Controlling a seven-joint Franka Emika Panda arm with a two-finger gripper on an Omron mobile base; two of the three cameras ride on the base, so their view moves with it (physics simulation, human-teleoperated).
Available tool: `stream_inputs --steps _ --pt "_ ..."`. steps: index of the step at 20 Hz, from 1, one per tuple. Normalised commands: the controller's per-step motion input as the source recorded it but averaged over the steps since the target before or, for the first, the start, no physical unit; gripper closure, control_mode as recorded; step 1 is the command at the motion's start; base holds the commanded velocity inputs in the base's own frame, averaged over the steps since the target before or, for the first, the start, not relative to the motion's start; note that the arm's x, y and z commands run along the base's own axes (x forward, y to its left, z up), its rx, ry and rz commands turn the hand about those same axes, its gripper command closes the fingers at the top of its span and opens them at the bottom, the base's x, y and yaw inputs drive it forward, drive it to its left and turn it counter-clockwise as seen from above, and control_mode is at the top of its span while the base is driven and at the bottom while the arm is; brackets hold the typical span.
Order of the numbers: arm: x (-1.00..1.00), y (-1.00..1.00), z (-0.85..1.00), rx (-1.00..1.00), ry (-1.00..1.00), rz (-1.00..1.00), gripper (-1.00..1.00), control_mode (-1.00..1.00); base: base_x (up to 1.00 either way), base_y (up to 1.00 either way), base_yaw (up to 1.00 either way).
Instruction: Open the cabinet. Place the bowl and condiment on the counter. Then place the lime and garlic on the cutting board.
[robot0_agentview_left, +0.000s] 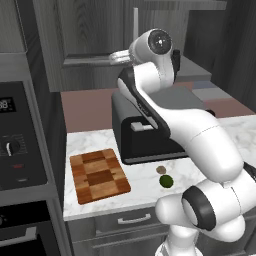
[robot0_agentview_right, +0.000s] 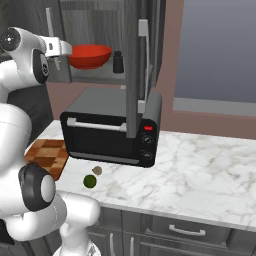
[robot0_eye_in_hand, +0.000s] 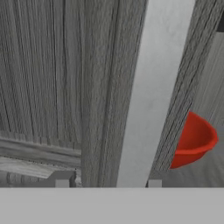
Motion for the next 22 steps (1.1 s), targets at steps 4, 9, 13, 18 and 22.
stream_inputs --steps 4,9,13,18,22 --pt "-0.01 0.0 0.04 0.0 0.0 0.0 1.0 -1.0 0.0 0.0 0.0" --pt "-0.15 0.0 0.27 0.0 0.0 -0.01 1.0 -1.0 0.0 0.0 0.0" --pt "-0.23 0.0 0.41 0.0 -0.03 -0.02 1.0 -1.0 0.0 0.0 0.0" --pt "-0.24 0.0 0.43 0.0 -0.04 -0.03 1.0 -1.0 0.0 0.0 0.0" --pt "-0.32 0.03 0.4 -0.01 -0.02 -0.03 1.0 -1.0 0.0 0.0 0.0"
